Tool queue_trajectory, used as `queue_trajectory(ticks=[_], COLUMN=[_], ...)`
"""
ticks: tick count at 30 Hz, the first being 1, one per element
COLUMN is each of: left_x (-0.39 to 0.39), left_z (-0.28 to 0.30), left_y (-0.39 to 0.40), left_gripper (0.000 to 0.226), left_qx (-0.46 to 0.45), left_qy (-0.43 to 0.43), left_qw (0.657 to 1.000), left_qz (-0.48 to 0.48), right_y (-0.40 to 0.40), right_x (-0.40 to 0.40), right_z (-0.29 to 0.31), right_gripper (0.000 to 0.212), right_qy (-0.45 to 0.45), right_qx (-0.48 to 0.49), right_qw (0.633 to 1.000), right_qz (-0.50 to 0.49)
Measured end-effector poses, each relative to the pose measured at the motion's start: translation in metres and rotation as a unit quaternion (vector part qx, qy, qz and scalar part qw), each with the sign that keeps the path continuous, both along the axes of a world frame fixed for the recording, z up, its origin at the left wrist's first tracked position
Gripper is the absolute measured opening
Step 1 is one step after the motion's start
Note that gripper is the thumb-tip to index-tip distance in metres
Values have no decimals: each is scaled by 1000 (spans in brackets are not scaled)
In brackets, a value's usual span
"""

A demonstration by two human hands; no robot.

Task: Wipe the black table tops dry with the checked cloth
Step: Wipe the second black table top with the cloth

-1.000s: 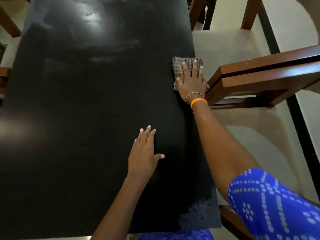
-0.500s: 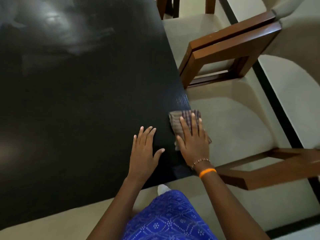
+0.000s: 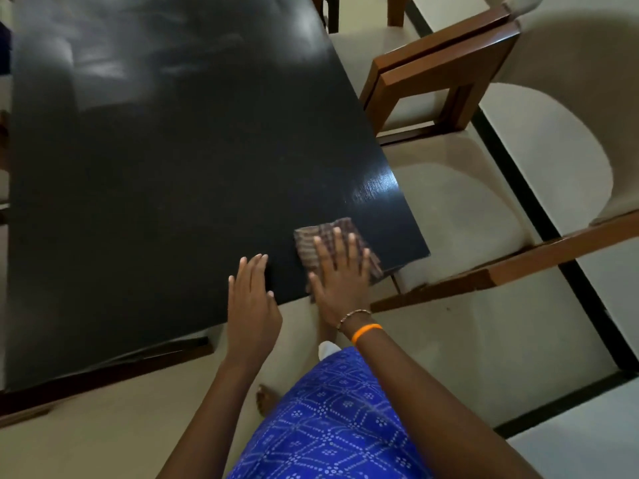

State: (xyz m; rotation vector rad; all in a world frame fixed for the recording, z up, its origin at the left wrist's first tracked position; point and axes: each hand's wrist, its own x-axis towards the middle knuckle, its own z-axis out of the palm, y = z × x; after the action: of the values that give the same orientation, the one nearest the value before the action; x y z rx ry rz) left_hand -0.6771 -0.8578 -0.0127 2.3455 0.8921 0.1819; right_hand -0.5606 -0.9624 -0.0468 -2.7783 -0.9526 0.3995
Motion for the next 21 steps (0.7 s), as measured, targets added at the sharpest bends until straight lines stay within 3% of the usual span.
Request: queue_trajectory(ticks=[6,11,17,21], left_x=[-60,-72,-54,-51], left_z=[1,1,-1,-5], left_y=[6,-3,-18,-24], left_gripper=[60,66,70,74], left_qx=[-7,12,0,21], left_qy=[6,28,82,157], left_qw=[997,999,996,987], left_qz=[72,45,-22,-41], right_y=[64,34,-46,-92], right_x=[-84,-61,12,67], right_z=[1,-1,-10,-8], right_gripper=[61,57,65,64], right_qy=[38,-28,-66,-43], right_qx=[22,19,-8,3], right_qw=[984,972,991,998], right_qz=[174,234,113,-43])
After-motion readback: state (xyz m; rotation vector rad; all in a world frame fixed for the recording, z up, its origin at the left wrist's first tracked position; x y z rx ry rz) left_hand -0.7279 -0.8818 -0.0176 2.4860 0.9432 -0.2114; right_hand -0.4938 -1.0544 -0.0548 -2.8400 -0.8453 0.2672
